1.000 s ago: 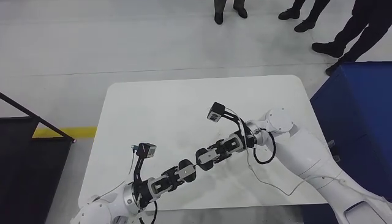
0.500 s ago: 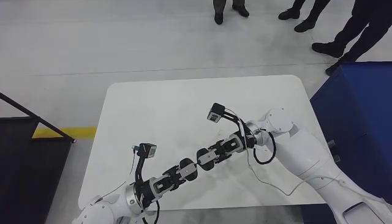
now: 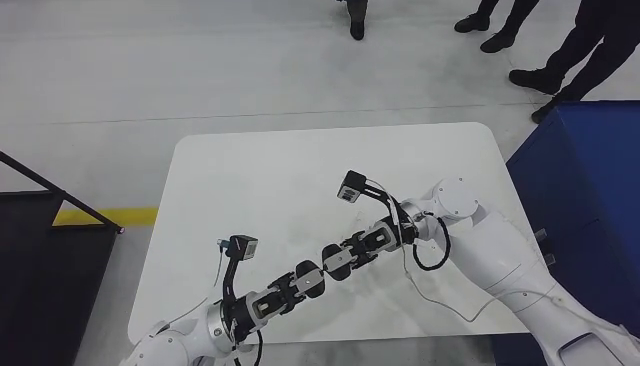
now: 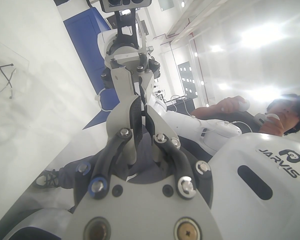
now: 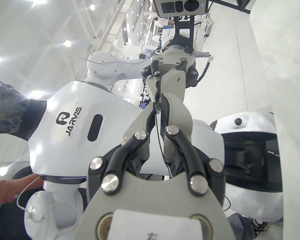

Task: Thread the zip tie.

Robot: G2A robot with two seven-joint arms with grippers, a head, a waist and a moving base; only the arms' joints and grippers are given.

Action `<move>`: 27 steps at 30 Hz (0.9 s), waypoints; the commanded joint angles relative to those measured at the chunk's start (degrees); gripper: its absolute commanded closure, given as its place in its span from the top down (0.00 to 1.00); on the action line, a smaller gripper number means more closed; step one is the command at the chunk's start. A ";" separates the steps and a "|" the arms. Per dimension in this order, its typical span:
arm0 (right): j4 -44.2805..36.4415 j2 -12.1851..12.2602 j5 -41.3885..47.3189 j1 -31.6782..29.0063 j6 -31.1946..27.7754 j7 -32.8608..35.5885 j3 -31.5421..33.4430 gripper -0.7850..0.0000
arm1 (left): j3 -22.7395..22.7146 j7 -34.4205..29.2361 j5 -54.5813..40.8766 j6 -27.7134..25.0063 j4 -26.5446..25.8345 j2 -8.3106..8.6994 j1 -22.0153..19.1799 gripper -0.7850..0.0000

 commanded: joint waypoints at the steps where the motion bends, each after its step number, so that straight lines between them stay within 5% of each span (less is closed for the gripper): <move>1: 0.01 -0.06 -0.15 -0.12 0.02 0.09 0.10 0.00 | -0.02 -0.04 -0.03 -0.12 -0.04 0.02 0.02 0.00; 4: 0.00 -0.15 -0.33 -0.40 0.11 0.08 0.29 0.00 | -0.07 -0.10 -0.15 -0.18 -0.08 0.04 0.12 0.03; 6: 0.15 -0.18 -0.31 -0.57 0.12 0.13 0.53 0.00 | -0.16 -0.16 -0.43 -0.38 -0.12 0.07 0.26 0.51; 7: 0.25 -0.20 -0.22 -0.67 0.15 0.05 0.68 0.00 | -0.25 -0.24 -0.48 -0.47 -0.17 0.09 0.34 1.00; 19: 4.95 1.87 5.00 -3.68 1.17 0.80 11.10 0.00 | -6.43 -1.39 -8.78 -4.79 2.35 0.64 2.17 1.00; 27: 4.82 1.99 3.14 -4.04 0.43 -0.92 11.41 0.00 | -6.43 -1.39 -8.78 -4.79 2.35 0.64 2.17 1.00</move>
